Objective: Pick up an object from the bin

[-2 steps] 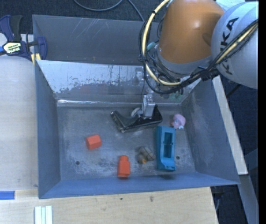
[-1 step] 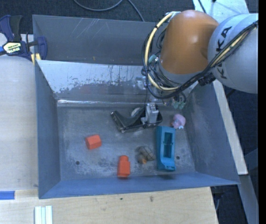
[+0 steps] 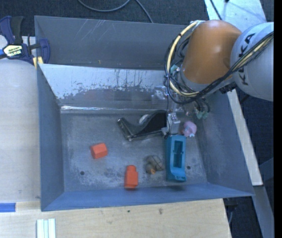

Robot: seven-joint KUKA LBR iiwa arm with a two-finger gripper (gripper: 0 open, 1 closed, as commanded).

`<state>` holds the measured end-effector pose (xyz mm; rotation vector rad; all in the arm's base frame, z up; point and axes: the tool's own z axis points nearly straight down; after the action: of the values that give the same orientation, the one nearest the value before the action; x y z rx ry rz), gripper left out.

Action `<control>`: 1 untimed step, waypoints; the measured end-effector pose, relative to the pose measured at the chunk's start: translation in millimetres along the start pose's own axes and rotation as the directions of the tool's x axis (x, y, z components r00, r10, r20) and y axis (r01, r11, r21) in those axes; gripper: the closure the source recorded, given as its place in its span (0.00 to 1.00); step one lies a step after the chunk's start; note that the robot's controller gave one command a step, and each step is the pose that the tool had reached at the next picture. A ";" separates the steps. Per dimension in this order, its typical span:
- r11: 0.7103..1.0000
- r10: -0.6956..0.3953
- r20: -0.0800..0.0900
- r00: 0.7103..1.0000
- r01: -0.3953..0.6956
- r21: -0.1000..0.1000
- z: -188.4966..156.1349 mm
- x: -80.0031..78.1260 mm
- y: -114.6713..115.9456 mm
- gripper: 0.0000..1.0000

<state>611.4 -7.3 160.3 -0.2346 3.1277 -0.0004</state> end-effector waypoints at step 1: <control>0.997 -0.071 0.001 0.997 0.071 0.000 32.6 -6.9 -12.3 0.00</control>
Offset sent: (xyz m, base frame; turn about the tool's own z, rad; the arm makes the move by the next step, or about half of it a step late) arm 0.0141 0.0068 -0.0903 -0.1638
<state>620.3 -18.4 127.8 -0.3450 3.1166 0.0001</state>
